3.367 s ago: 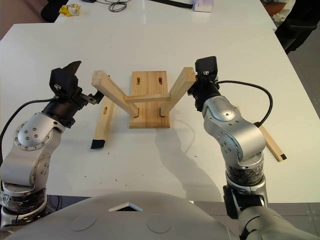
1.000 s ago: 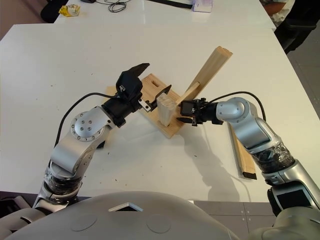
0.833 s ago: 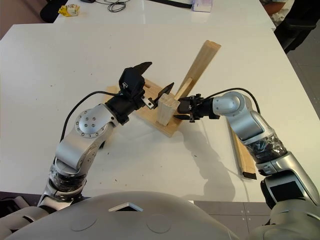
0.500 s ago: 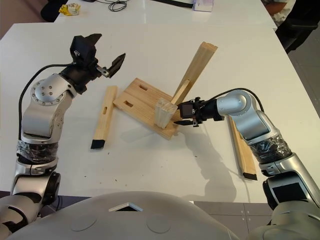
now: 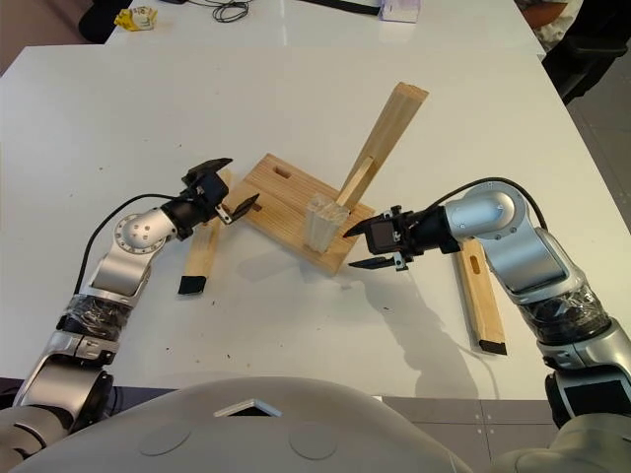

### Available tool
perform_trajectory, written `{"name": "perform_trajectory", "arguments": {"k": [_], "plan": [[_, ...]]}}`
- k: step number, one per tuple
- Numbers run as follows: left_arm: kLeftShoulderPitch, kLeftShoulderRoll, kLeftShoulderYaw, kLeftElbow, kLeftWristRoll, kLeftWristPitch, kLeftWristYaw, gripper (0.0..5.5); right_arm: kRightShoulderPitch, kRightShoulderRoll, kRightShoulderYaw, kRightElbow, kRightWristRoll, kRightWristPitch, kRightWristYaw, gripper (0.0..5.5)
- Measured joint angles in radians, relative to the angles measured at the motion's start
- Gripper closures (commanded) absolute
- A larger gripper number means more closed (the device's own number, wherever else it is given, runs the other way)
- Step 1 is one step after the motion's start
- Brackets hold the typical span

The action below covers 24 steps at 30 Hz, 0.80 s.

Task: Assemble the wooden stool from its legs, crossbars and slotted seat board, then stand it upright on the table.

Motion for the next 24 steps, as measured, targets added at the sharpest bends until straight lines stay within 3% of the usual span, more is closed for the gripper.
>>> {"name": "perform_trajectory", "arguments": {"k": [24], "plan": [[0.156,0.059,0.007,-0.199,-0.007,0.034,-0.074,1.09,0.16,0.041,0.03,-0.118,-0.048,0.021,-0.113,3.08]]}}
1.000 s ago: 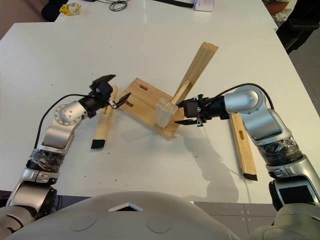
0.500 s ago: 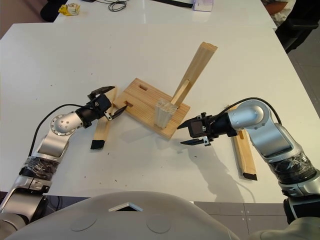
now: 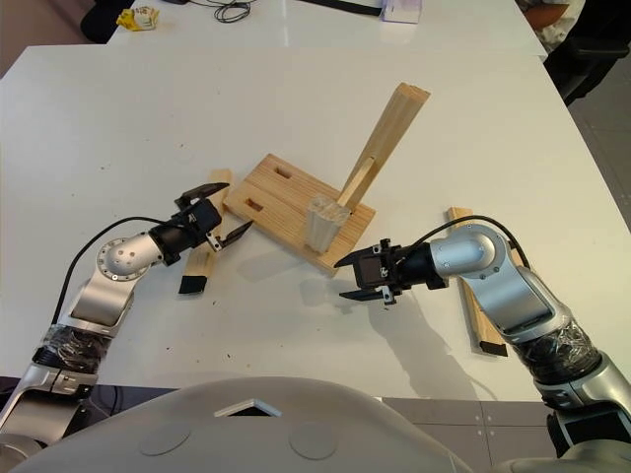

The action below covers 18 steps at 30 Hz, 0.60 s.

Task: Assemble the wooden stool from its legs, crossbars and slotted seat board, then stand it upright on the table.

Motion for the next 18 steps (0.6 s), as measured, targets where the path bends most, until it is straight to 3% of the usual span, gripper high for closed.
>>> {"name": "perform_trajectory", "arguments": {"k": [8,15,18], "plan": [[-0.067,0.01,-0.002,-0.066,-0.071,0.067,-0.092,1.09,0.015,0.002,-0.008,-0.006,-0.007,0.006,-0.031,3.08],[-0.236,0.001,-0.098,0.178,-0.027,-0.031,-0.224,1.09,0.009,0.026,0.017,-0.018,-0.017,0.007,-0.047,3.08],[-0.288,-0.025,-0.092,0.241,-0.119,0.07,-0.325,1.09,-0.01,0.036,0.019,-0.018,-0.017,0.011,-0.047,3.08]]}}
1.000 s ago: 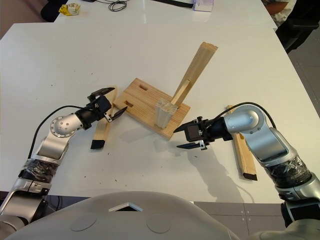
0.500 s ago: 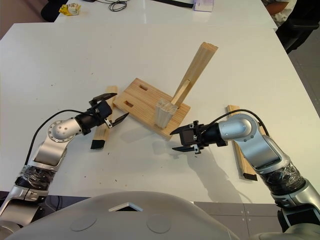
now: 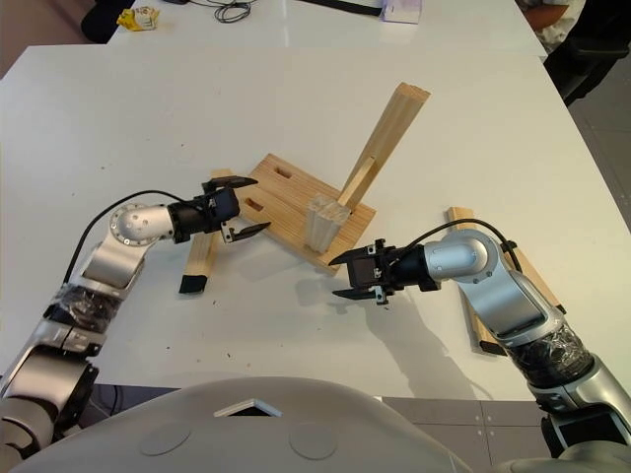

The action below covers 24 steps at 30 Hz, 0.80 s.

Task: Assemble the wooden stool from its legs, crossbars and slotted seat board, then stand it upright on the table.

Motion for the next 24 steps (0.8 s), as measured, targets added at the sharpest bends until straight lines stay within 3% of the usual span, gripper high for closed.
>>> {"name": "perform_trajectory", "arguments": {"k": [10,18,24], "plan": [[0.085,0.147,0.014,-0.166,-0.216,0.355,-0.269,1.09,-0.022,-0.022,-0.017,-0.001,0.019,0.02,0.025,3.08],[0.135,0.153,0.02,-0.321,-0.29,0.559,-0.212,1.09,-0.012,-0.033,-0.024,0.025,-0.006,0.01,0.012,3.08],[0.196,0.127,0.006,-0.459,-0.347,0.676,-0.145,1.09,-0.024,-0.068,-0.007,0.137,-0.107,-0.126,0.003,3.08]]}}
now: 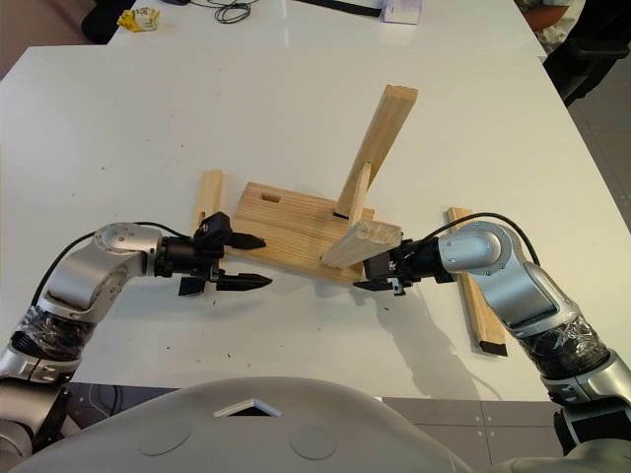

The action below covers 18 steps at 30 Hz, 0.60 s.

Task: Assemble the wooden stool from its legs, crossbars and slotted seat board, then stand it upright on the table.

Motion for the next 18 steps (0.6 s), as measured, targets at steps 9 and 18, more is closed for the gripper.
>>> {"name": "perform_trajectory", "arguments": {"k": [9,18], "plan": [[0.013,-0.047,0.01,-0.056,-0.127,0.181,0.069,1.09,-0.202,0.054,0.01,0.385,-0.241,-0.199,-0.227,3.08],[-0.209,-0.425,0.264,0.01,-0.39,0.503,0.431,1.09,-0.208,0.15,-0.013,0.373,-0.228,-0.162,-0.302,3.08]]}}
